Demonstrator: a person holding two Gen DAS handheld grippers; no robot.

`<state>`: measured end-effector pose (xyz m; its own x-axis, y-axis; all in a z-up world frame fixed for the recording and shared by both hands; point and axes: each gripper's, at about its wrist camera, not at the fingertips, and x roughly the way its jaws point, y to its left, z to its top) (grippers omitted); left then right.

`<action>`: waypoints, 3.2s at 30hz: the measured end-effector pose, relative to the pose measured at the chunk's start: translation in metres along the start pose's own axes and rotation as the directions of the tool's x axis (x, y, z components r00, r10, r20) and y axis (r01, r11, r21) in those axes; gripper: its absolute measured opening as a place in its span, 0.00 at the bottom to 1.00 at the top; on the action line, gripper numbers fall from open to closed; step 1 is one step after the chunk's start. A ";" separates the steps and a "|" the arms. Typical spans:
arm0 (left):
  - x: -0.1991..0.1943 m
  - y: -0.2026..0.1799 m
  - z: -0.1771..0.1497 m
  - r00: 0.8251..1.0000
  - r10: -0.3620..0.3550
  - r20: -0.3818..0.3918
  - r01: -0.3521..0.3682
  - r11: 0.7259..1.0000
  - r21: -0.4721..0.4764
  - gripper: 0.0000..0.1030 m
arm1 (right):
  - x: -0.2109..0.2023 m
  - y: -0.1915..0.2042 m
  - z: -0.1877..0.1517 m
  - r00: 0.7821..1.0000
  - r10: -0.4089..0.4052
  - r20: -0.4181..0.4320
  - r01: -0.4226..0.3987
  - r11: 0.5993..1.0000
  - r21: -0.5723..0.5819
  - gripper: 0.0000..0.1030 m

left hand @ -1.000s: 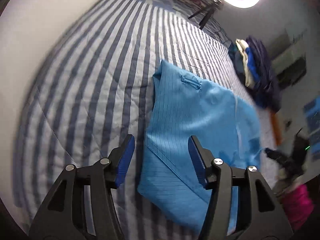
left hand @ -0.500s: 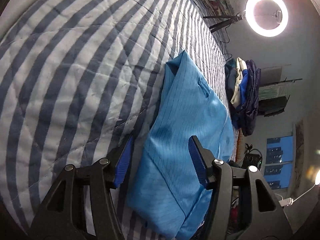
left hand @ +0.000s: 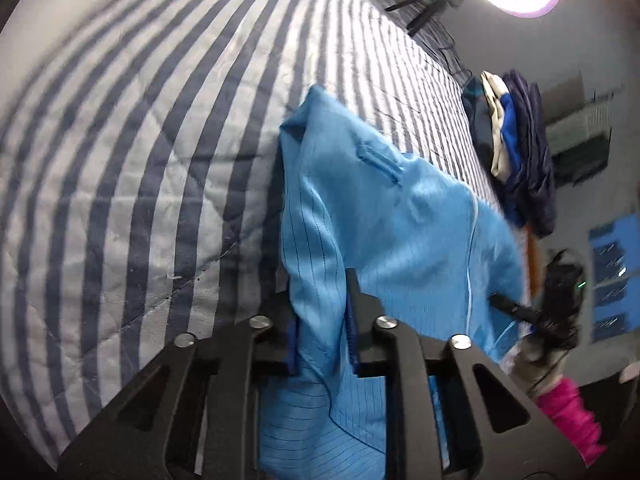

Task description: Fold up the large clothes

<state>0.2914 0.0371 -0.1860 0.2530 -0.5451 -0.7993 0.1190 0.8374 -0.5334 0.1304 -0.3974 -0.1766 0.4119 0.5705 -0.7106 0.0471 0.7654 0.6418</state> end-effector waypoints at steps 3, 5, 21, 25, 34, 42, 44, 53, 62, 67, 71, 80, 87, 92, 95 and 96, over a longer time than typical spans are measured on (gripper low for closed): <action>-0.008 -0.018 -0.005 0.998 0.049 0.037 -0.051 0.997 0.055 0.09 | -0.013 0.018 -0.006 0.997 -0.075 0.014 0.076 0.995 -0.067 0.07; -0.015 -0.031 -0.010 0.995 0.077 0.070 -0.084 0.992 0.095 0.08 | -0.018 0.035 -0.012 0.991 -0.130 0.029 0.133 0.985 -0.109 0.06; -0.016 -0.114 -0.027 0.991 0.029 0.131 -0.059 0.971 0.230 0.05 | -0.090 0.117 -0.058 0.872 -0.440 0.213 0.488 0.806 -0.335 0.05; 0.015 -0.081 -0.017 0.996 0.069 0.052 -0.075 0.989 0.126 0.23 | -0.083 0.090 -0.056 0.880 -0.448 0.160 0.476 0.834 -0.280 0.05; 0.035 -0.041 -0.015 0.998 -0.055 0.028 0.056 0.998 -0.036 0.61 | -0.075 0.021 -0.053 0.923 -0.382 0.051 0.385 0.909 -0.160 0.06; 0.046 -0.029 -0.008 0.981 -0.193 -0.019 0.192 0.981 -0.042 0.59 | -0.090 -0.027 -0.059 0.989 -0.143 0.040 0.143 0.990 0.015 0.27; 0.050 -0.032 -0.007 0.981 -0.194 -0.011 0.193 0.980 -0.049 0.50 | -0.081 -0.037 -0.061 0.997 -0.075 0.031 0.073 0.995 0.065 0.28; 0.030 -0.084 -0.023 0.996 -0.010 0.086 0.001 0.994 0.112 0.07 | -0.074 0.015 -0.061 0.974 -0.222 0.047 0.225 0.972 -0.067 0.06; -0.004 -0.135 -0.039 0.988 -0.044 0.146 0.013 0.978 0.208 0.05 | -0.112 0.078 -0.076 0.917 -0.369 0.153 0.396 0.891 -0.221 0.04; 0.000 -0.169 -0.034 0.984 -0.081 0.160 0.042 0.971 0.234 0.05 | -0.152 0.082 -0.076 0.906 -0.367 0.208 0.407 0.890 -0.204 0.04; -0.001 -0.197 -0.024 0.976 -0.132 0.171 0.084 0.961 0.263 0.05 | -0.189 0.079 -0.073 0.891 -0.367 0.268 0.422 0.888 -0.184 0.04; 0.002 -0.280 0.023 0.951 -0.231 0.207 0.144 0.920 0.366 0.04 | -0.260 0.072 -0.042 0.837 -0.396 0.377 0.478 0.865 -0.153 0.04; 0.016 -0.348 0.081 0.928 -0.282 0.244 0.154 0.885 0.438 0.04 | -0.310 0.062 0.011 0.767 -0.435 0.472 0.552 0.822 -0.139 0.04; 0.035 -0.389 0.133 0.907 -0.322 0.271 0.170 0.870 0.463 0.04 | -0.340 0.050 0.062 0.709 -0.468 0.528 0.603 0.790 -0.110 0.04; 0.049 -0.416 0.163 0.898 -0.328 0.292 0.159 0.862 0.481 0.04 | -0.352 0.043 0.093 0.661 -0.500 0.559 0.649 0.755 -0.093 0.04; 0.055 -0.425 0.174 0.895 -0.331 0.299 0.155 0.860 0.487 0.04 | -0.352 0.040 0.101 0.647 -0.509 0.567 0.663 0.743 -0.089 0.04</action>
<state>0.4218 -0.3416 0.0451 0.4745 -0.7531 -0.4558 0.6088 0.6547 -0.4480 0.0794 -0.5981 0.1286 0.7586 -0.1896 -0.6233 0.2272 0.9736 -0.0196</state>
